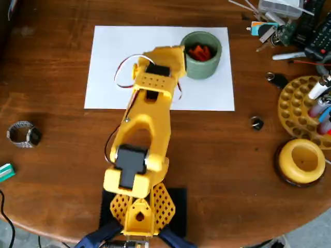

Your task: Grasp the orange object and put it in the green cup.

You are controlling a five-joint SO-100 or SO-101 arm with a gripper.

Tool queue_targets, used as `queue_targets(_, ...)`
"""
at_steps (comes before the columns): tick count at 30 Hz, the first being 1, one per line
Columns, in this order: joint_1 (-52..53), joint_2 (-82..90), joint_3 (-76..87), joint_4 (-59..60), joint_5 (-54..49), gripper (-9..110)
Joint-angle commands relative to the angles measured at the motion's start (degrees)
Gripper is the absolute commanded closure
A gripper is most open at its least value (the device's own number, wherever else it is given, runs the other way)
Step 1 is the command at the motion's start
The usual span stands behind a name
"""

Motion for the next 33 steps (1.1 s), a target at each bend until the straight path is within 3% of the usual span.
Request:
queue_targets(1,-0.7,8.53,7.65,1.76,1.49,102)
queue_targets(14,0.09,41.66,33.05,23.12,1.32,102)
queue_targets(20,-0.18,65.04,38.76,42.71,-1.93,102)
queue_targets(33,-0.18,65.04,38.76,34.45,-62.84,102)
